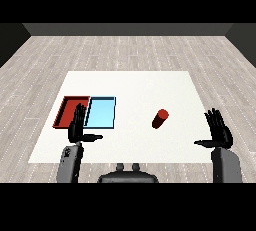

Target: Pick the red can and put it in the red box

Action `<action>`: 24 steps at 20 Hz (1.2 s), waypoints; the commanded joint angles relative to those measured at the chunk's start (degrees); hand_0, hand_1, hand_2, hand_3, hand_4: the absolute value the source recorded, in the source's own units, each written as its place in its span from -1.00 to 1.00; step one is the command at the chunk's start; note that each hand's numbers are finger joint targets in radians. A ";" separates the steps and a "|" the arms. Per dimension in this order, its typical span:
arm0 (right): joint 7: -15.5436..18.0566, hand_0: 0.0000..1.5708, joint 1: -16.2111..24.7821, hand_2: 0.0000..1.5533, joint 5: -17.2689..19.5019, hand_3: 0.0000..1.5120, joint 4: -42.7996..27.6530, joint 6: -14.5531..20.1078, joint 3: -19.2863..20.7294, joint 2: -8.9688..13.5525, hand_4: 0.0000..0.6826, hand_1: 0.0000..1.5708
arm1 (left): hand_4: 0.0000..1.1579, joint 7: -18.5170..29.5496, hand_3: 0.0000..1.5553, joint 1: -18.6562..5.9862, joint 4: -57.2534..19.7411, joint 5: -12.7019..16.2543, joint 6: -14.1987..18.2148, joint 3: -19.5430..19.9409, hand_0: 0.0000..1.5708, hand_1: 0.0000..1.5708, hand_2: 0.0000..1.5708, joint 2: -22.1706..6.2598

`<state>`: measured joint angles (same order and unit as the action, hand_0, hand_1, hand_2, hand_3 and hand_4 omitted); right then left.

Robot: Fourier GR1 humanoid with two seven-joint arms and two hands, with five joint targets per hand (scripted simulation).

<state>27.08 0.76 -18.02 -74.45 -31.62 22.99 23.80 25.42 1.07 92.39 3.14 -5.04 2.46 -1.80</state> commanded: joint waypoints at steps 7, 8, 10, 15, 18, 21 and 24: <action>0.21 -1.00 -4.23 -1.00 2.55 -1.00 4.59 0.04 -1.15 -2.27 -1.00 -1.00 | -1.00 -1.31 -1.00 0.66 3.21 -0.60 2.58 -1.46 -1.00 -1.00 -1.00 1.70; -3.89 -1.00 -1.30 -1.00 -1.11 -1.00 -0.64 -1.39 -0.27 -2.24 -1.00 -1.00 | -1.00 0.00 -1.00 -0.48 0.44 2.72 -1.78 2.05 -1.00 -1.00 -1.00 -1.53; 0.64 -1.00 -5.28 -1.00 3.54 -1.00 4.81 1.16 -1.96 -3.87 -1.00 -1.00 | -1.00 0.09 -1.00 -1.11 -0.27 2.47 -1.25 1.51 -1.00 -1.00 -1.00 -0.80; -4.69 -1.00 -11.20 -1.00 2.83 -1.00 7.73 2.38 -1.57 -1.52 -1.00 -1.00 | -1.00 3.00 -1.00 -1.39 -3.25 3.17 -1.33 2.60 -1.00 -1.00 -1.00 -0.55; -4.75 -1.00 -11.64 -1.00 4.84 -1.00 6.97 4.93 -4.11 -4.82 -1.00 -1.00 | -1.00 -2.07 -1.00 -2.35 1.98 3.52 -0.31 2.13 -1.00 -1.00 -1.00 -0.94; -4.23 -1.00 -7.99 -1.00 5.11 -1.00 4.70 4.91 -5.04 -6.64 -1.00 -1.00 | -1.00 -0.65 -1.00 0.73 2.56 4.22 -1.30 2.06 -1.00 -1.00 -1.00 -0.78; -9.33 -1.00 -11.55 -1.00 1.26 -1.00 7.01 3.98 -4.33 -6.11 -1.00 -1.00 | -1.00 -4.23 -1.00 0.73 5.07 4.17 -0.10 1.60 -1.00 -1.00 -1.00 -0.56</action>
<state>21.32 -9.66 -14.97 -67.37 -28.16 19.31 19.02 24.02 1.33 94.93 6.87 -5.96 4.11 -2.43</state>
